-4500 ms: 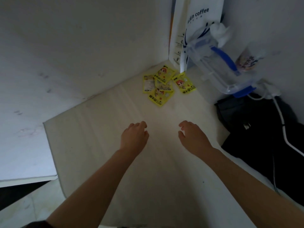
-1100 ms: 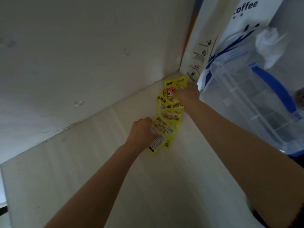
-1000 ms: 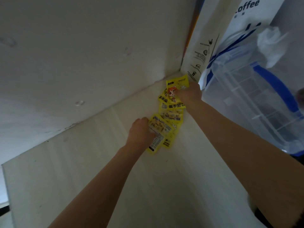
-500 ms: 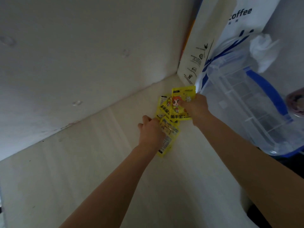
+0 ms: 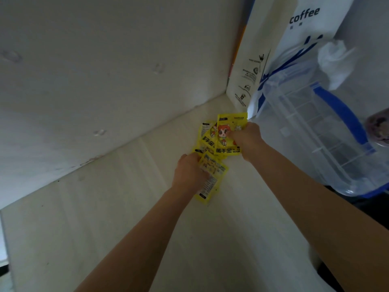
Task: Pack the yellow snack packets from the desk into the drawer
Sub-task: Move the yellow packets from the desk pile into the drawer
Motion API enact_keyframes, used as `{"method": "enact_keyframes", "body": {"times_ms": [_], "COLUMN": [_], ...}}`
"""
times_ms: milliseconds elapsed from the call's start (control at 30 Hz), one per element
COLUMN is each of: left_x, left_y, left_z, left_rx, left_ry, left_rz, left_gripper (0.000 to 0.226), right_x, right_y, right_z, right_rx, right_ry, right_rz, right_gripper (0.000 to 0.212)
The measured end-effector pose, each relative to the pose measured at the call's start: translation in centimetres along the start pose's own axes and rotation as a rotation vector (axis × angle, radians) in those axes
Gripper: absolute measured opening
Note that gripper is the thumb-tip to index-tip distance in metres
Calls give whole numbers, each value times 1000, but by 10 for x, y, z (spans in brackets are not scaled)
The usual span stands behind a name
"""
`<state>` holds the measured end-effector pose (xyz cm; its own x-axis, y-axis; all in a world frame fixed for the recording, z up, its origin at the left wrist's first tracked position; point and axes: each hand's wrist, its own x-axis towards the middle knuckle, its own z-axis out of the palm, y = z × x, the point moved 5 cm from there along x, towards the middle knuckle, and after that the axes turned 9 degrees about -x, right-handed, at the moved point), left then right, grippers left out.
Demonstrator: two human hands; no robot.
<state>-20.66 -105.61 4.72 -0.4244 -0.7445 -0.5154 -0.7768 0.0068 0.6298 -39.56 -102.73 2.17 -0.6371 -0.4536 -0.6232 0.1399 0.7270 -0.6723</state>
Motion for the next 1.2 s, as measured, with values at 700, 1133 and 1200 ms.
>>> {"method": "enact_keyframes", "body": {"times_ms": [700, 1133, 1200], "left_x": [-154, -326, -343], "left_y": [-93, -147, -155], "left_z": [-13, 59, 67], "left_rx": [-556, -729, -720], "left_ry": [65, 38, 6], "left_rz": [-131, -169, -178], "left_gripper": [17, 12, 15], "right_x": [-207, -352, -369], "right_y": [146, 260, 275], "right_z": [-81, -100, -99], "right_rx": [12, 103, 116], "right_ry": [65, -22, -33], "right_rz": [-55, -67, -67], "right_gripper": [33, 33, 33]}}
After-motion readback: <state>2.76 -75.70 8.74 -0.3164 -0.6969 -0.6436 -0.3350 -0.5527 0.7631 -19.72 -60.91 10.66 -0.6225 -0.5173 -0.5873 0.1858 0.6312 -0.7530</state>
